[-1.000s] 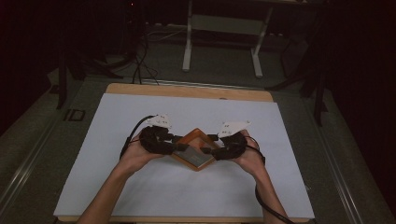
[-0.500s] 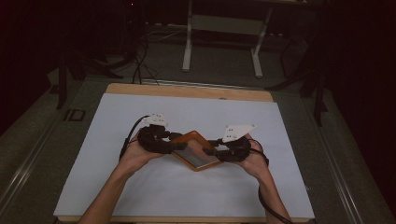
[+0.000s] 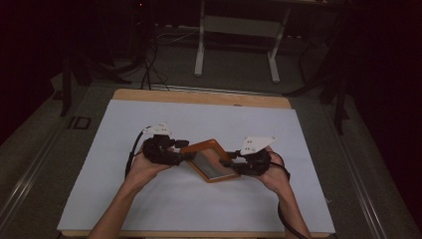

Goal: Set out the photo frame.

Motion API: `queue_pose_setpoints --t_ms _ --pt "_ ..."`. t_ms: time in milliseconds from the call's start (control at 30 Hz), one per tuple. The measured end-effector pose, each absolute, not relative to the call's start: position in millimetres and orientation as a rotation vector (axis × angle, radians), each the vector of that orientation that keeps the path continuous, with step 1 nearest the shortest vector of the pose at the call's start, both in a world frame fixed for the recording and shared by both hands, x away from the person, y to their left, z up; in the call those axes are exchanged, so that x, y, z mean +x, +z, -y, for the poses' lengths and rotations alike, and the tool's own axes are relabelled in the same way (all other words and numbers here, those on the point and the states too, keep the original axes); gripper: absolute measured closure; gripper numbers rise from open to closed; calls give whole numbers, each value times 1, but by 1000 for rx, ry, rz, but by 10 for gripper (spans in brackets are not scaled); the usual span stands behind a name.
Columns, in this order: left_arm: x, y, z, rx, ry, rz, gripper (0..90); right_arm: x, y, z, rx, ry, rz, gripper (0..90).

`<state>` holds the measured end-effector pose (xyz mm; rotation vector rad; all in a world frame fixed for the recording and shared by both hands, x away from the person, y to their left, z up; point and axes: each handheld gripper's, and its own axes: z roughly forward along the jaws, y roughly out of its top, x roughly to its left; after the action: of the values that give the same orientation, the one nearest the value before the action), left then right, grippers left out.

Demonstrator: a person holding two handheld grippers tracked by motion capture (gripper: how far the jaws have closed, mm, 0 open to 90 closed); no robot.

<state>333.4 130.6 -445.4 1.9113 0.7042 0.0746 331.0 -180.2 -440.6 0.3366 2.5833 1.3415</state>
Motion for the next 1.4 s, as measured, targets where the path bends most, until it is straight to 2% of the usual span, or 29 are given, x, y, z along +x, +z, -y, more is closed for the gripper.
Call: queue_pose_setpoints --t_ms 433,633,1133,1400 --pt "331 -474 -126 1860 50 -726 295 324 -447 192 394 1367 -2543 683" --pt "332 -485 -112 1876 58 -716 291 323 -449 195 404 1376 -2535 683" --pt "329 -506 -89 1863 36 -714 311 322 -453 202 423 1393 -2528 682" --pt "326 -509 -83 1857 41 -722 385 323 -456 207 451 1403 -2529 681"
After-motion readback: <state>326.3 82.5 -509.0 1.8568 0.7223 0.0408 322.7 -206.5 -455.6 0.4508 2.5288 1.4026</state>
